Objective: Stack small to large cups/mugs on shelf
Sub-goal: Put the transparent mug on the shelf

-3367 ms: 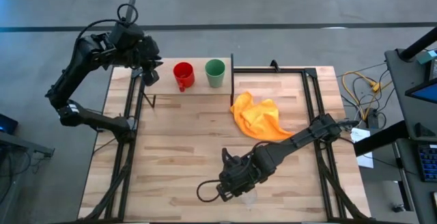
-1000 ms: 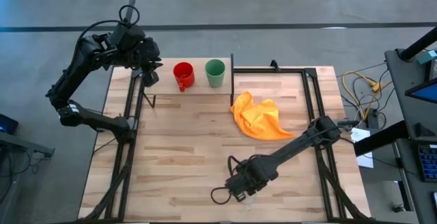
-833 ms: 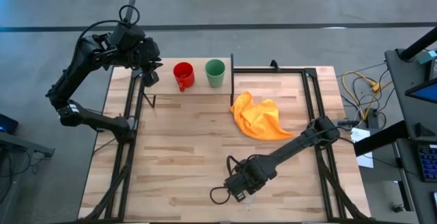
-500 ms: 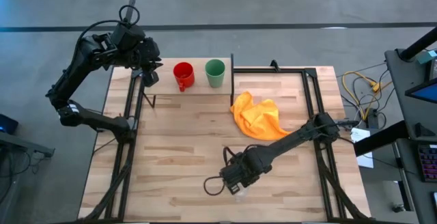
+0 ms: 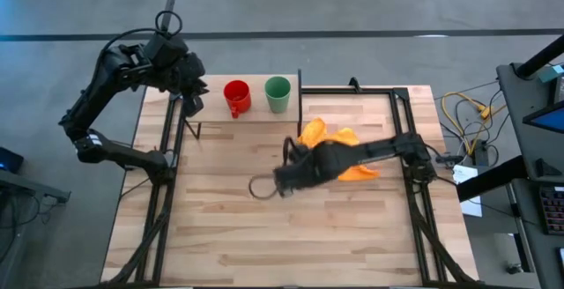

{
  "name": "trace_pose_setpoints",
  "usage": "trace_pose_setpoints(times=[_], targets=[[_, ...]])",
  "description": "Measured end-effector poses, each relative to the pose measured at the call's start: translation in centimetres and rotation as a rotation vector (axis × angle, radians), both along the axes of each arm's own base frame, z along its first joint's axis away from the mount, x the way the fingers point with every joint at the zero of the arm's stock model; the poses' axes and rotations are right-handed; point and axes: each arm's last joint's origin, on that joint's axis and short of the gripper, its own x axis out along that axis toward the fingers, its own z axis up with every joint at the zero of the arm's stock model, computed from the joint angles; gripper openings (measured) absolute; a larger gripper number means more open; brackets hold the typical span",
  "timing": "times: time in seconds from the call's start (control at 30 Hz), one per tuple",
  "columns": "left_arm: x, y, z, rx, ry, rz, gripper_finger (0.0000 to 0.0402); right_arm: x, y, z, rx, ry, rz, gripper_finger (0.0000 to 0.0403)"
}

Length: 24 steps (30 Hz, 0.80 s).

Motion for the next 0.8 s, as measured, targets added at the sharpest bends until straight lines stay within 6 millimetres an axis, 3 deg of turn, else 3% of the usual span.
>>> trace_pose_setpoints(times=[0.27,0.5,0.8], targets=[[-0.9,-1.0,0.2,-0.038,-0.025,-0.041,0.0068,0.4,-3.3,5.9,-0.188,-0.275,-0.028,0.0008],[-1.7,-3.4,1.2,-0.051,-0.150,-0.327,0.0068,1.6,-6.2,7.4,-0.251,-0.409,0.024,0.0008],[-3.1,-5.3,2.3,0.229,-0.127,-0.378,0.0068,3.8,-10.5,9.8,-0.375,-0.674,0.034,0.0008]])
